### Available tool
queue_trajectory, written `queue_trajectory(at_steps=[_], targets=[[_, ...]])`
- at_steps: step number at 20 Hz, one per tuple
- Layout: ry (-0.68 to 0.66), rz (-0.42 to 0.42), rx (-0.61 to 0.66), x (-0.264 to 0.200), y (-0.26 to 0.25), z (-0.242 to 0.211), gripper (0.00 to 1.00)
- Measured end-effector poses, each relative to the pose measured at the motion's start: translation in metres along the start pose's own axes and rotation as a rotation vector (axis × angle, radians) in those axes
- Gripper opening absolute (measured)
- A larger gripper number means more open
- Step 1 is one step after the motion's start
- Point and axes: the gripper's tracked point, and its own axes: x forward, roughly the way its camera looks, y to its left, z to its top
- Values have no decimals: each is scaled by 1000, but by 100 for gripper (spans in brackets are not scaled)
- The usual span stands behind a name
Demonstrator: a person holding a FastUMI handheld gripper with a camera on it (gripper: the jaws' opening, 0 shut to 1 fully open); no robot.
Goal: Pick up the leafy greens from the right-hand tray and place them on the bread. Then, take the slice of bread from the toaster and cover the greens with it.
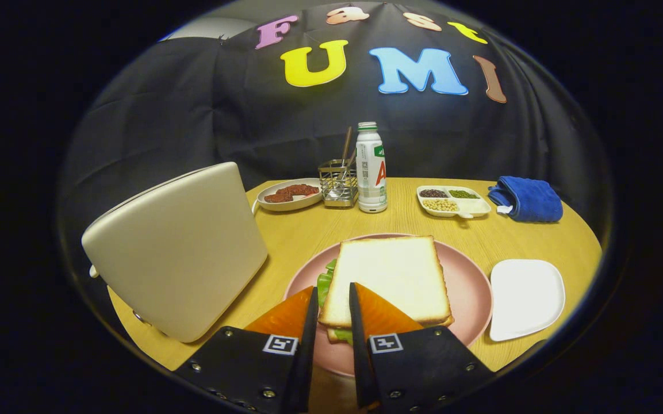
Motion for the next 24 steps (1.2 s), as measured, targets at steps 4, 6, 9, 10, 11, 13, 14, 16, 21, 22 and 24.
queue_trajectory(at_steps=[4,6,9,10,11,13,14,16,21,22,24], targets=[[-8,4,25,-2,1,5,31],[-10,2,36,-3,0,9,31],[-20,-1,30,-6,-1,14,31],[-31,-1,25,-9,0,18,31],[-43,-2,19,-10,0,23,31],[-73,-11,4,-14,-3,35,31],[-91,-12,-1,-17,-5,43,31],[-127,-25,-5,-22,-15,60,31],[-204,-61,-9,-36,-52,93,31],[-217,-65,-12,-40,-58,99,31],[-244,-75,-18,-49,-75,110,31]])
